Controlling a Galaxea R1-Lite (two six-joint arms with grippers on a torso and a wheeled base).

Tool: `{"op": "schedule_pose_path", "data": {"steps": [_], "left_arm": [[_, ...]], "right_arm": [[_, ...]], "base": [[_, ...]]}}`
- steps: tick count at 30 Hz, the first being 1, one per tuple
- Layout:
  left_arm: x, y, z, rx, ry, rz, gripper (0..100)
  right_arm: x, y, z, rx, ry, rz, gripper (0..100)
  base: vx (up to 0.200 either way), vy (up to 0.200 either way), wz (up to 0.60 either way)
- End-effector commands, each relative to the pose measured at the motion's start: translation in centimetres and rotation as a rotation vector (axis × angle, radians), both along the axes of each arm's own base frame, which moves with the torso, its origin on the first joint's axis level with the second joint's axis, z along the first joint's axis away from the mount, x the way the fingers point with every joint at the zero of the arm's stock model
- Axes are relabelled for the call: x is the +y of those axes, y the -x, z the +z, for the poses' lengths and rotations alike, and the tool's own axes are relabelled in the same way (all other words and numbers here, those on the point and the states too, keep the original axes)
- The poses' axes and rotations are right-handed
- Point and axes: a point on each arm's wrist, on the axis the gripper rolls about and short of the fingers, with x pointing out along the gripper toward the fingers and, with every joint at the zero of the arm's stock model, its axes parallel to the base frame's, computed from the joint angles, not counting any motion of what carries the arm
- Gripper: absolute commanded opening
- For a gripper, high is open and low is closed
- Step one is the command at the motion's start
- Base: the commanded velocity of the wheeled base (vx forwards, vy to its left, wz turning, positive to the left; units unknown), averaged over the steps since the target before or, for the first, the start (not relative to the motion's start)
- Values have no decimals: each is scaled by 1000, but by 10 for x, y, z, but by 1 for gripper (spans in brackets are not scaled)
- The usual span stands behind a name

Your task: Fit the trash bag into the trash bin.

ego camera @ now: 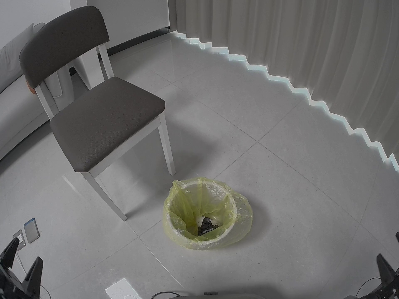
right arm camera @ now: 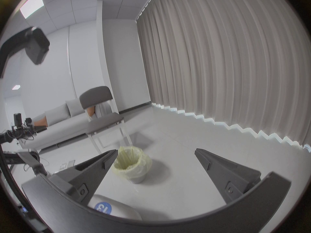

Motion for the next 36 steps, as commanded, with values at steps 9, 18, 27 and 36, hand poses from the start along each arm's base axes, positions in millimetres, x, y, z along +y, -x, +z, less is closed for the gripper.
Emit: {"op": "schedule_pose_path", "data": {"steps": [9, 18, 27, 36], "left_arm": [[1, -4, -42, -66, -108, 125, 100], [3, -5, -50, 9, -177, 198, 100], [3, -5, -49, -4, -174, 204, 100], [3, -5, -49, -4, -169, 204, 100]], "right_arm": [[-2, -14, -35, -119, 84, -134, 100], [-3, -14, -35, -119, 94, -159, 100], [-2, -14, -33, -143, 133, -143, 100], [-5, -14, -43, -28, 105, -248, 100]], "base": [[0, 0, 0], [0, 0, 0], [0, 0, 0], [0, 0, 0]]}}
